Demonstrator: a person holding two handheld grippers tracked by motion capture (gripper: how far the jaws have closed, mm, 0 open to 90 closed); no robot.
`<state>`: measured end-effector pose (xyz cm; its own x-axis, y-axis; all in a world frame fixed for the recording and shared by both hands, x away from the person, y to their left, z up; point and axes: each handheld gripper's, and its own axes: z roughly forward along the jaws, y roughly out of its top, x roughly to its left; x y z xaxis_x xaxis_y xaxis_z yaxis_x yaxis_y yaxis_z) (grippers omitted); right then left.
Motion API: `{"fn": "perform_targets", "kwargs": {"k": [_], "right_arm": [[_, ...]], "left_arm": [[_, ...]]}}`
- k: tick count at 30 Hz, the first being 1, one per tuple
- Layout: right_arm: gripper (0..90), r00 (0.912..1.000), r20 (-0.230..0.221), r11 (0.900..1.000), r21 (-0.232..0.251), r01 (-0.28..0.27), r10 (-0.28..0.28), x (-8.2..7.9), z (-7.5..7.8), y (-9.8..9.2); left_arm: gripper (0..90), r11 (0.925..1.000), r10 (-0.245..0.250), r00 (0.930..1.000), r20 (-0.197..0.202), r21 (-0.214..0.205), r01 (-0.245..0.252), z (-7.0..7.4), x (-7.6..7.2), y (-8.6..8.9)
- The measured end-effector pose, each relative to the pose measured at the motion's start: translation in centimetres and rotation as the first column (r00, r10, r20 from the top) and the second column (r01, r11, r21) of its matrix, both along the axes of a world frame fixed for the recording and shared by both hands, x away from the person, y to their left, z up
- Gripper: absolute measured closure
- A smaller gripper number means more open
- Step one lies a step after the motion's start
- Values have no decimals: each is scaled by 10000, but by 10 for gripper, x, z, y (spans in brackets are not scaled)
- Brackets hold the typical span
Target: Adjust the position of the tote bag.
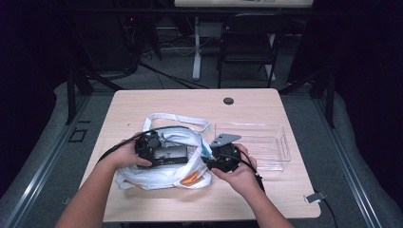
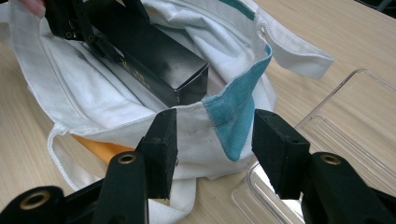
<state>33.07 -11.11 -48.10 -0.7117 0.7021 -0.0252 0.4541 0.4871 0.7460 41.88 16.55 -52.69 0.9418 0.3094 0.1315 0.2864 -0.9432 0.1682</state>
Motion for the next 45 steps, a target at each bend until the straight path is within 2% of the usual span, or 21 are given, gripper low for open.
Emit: {"fn": "perform_targets", "kwargs": {"k": [15, 32, 45], "right_arm": [[504, 10000, -45, 10000, -76, -48, 48, 1, -1, 0], [501, 10000, -40, 9999, -92, -44, 43, 1, -3, 1], [497, 10000, 1, 10000, -29, -5, 5, 1, -3, 1]], "left_arm": [[358, 9990, -432, 9990, -80, 142, 433, 1, -3, 2], [416, 9951, -977, 9950, 194, 165, 974, 2, -7, 4], [423, 9947, -1024, 9944, 255, 71, 1023, 2, -8, 6]]}}
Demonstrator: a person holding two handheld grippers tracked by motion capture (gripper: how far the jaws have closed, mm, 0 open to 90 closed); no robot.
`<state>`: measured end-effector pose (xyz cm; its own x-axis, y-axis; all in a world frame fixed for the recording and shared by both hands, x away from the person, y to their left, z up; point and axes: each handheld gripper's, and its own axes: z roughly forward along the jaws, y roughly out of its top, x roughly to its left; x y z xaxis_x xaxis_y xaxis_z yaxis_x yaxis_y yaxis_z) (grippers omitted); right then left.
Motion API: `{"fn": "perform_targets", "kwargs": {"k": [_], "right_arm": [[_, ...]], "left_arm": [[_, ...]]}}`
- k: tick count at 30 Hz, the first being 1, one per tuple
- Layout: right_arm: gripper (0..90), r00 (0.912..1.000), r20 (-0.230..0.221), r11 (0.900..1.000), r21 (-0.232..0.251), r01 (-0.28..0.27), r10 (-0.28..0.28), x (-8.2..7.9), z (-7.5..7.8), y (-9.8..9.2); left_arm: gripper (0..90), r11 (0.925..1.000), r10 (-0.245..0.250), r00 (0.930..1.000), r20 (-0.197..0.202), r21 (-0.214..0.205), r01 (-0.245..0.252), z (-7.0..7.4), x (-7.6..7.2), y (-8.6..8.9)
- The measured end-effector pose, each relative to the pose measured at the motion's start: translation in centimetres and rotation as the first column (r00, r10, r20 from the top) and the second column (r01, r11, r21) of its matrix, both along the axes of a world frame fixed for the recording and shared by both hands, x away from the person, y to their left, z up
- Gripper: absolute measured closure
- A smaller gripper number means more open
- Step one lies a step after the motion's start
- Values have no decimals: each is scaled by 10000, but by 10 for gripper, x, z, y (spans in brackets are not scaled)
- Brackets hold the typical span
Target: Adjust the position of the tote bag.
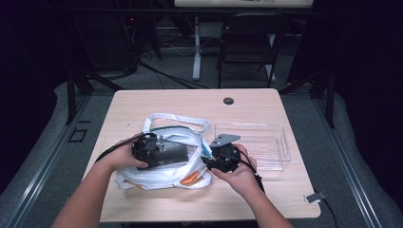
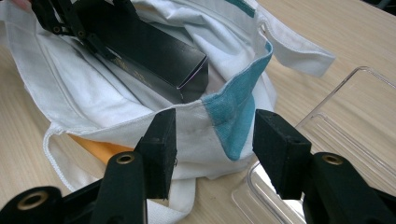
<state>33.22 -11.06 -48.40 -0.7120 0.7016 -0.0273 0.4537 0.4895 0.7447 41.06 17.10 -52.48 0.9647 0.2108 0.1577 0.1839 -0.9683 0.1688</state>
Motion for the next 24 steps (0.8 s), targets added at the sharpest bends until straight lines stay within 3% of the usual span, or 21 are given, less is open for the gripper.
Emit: {"fn": "perform_targets", "kwargs": {"k": [24], "right_arm": [[495, 10000, -19, 10000, -1, 15, -15, 0, 1, -1]], "left_arm": [[427, 9998, 29, 10000, -28, -183, -30, 3, -2, 2]]}}
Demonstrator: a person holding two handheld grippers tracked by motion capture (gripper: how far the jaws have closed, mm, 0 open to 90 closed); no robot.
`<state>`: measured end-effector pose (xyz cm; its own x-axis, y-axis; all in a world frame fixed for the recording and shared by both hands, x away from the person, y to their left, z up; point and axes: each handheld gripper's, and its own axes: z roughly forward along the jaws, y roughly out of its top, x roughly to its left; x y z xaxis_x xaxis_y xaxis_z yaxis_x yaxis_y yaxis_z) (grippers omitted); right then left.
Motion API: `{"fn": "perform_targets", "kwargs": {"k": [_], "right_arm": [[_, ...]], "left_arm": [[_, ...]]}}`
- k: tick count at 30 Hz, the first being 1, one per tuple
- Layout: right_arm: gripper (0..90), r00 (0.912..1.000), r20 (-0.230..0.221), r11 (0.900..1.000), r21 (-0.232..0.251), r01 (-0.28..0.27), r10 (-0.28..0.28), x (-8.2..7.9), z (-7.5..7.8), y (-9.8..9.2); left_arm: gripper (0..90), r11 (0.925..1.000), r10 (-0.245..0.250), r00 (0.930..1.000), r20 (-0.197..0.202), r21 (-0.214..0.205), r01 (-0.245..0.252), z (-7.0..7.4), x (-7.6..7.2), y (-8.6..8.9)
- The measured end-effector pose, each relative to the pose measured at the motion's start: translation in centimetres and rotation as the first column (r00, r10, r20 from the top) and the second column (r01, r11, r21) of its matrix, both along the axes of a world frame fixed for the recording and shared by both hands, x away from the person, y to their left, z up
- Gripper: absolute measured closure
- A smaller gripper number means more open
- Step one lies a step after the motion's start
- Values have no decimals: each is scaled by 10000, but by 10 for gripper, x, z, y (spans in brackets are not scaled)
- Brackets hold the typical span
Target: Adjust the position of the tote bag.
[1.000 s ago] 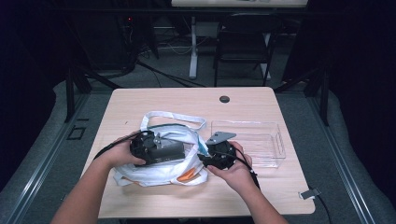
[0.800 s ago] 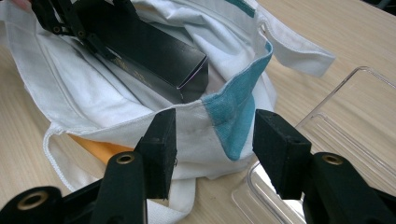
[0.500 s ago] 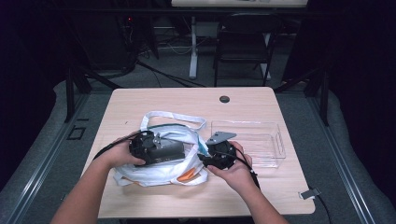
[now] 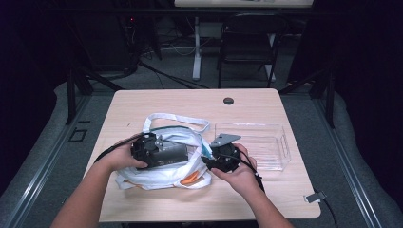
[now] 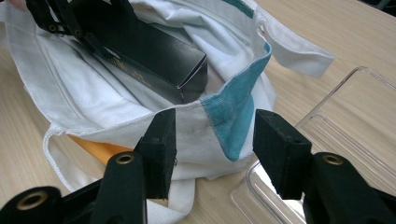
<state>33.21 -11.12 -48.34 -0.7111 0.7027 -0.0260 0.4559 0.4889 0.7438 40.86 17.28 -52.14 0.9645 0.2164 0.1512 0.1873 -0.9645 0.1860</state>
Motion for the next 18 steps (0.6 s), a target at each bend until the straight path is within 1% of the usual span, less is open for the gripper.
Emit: {"fn": "perform_targets", "kwargs": {"k": [5, 11, 18], "right_arm": [[494, 10000, 6, 10000, 8, -41, 41, 0, 0, 0], [493, 10000, 35, 10000, 19, -64, 64, 0, 0, 0], [484, 9999, 30, 9999, 60, -97, 97, 0, 0, 0]], "left_arm": [[428, 10000, -14, 10000, 57, 62, 14, 3, -1, 1], [428, 9999, -4, 10000, 68, -105, 5, 8, -3, 1], [428, 10000, -54, 9999, 93, -12, 54, 13, -5, 3]]}}
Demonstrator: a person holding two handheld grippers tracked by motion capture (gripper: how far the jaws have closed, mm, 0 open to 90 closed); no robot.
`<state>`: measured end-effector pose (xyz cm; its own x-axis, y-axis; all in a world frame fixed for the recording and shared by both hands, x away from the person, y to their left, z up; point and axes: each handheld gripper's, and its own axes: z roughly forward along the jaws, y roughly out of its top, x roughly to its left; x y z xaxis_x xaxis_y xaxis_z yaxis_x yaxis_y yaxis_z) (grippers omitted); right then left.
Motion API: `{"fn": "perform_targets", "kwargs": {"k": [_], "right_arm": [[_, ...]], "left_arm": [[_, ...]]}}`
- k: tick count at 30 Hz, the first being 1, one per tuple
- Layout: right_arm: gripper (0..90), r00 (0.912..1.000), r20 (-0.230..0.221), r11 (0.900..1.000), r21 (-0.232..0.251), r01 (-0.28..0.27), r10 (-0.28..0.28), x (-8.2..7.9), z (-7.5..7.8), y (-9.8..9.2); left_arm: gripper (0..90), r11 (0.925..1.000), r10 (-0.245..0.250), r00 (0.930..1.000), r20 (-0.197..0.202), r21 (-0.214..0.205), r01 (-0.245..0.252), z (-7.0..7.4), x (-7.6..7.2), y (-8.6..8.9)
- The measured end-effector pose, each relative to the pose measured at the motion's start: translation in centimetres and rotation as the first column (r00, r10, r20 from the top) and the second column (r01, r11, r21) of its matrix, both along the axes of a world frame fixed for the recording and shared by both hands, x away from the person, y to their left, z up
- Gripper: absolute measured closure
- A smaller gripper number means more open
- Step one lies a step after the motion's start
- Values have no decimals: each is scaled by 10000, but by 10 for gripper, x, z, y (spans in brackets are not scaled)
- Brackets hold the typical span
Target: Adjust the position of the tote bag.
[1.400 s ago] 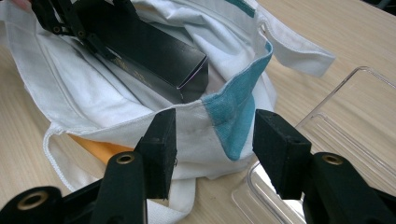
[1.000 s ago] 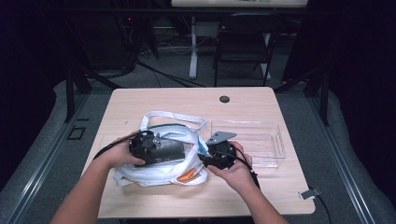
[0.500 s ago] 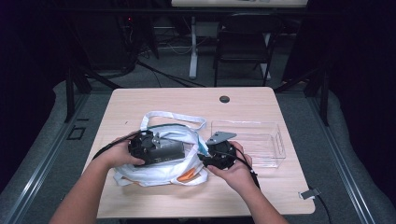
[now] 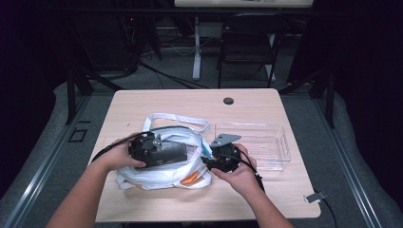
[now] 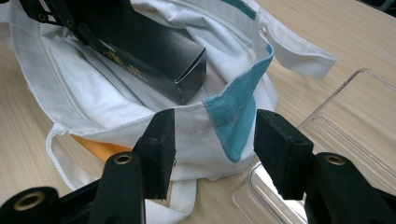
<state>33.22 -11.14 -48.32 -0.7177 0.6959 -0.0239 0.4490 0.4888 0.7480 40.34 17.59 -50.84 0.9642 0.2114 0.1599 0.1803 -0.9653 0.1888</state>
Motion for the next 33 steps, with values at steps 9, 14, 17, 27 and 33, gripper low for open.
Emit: {"fn": "perform_targets", "kwargs": {"k": [9, 14, 17, 27, 33], "right_arm": [[482, 9997, 179, 9998, -120, -185, 187, -1, 1, 0], [481, 9991, 358, 9996, -139, -233, 238, -1, 2, -1], [475, 9993, 281, 9997, -113, -222, 226, 0, 2, -1], [464, 9981, 528, 9995, -87, -306, 310, -1, 5, -3], [460, 9991, 320, 9995, 109, -296, 292, 1, 12, -8]], "left_arm": [[428, 9998, 30, 9999, 149, -191, -27, 14, -6, 4], [428, 9998, 39, 9998, 176, -179, -36, 20, -8, 7], [428, 9997, 109, 9999, 108, -209, -107, 24, -10, 8], [428, 9997, -118, 9997, 196, -224, 123, 36, -16, 2], [429, 9991, -187, 9994, 297, -370, 198, 47, -19, -2]]}}
